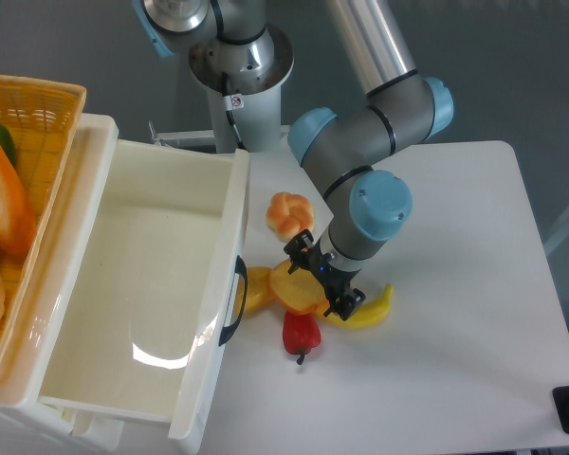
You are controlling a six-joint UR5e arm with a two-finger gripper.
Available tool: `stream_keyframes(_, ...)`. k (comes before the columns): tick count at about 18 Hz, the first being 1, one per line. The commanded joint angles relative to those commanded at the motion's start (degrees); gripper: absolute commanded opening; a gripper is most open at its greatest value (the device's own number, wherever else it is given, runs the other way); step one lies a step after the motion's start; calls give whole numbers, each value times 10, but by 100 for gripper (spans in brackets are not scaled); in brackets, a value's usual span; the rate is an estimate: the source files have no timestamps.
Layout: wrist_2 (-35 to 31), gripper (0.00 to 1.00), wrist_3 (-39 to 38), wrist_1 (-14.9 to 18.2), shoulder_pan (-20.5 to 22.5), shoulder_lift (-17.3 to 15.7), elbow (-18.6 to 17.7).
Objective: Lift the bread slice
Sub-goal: 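Move the open gripper over the bread slice and rotate it, then lower the gripper onto the bread slice and close on it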
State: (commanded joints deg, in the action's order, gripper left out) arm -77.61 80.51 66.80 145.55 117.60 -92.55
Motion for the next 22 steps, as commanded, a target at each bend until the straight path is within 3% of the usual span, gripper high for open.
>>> stream_keyframes(18, -3, 100, 13, 2, -7, 6, -4)
stream_keyframes(22, -3, 94, 12, 1, -7, 8, -4)
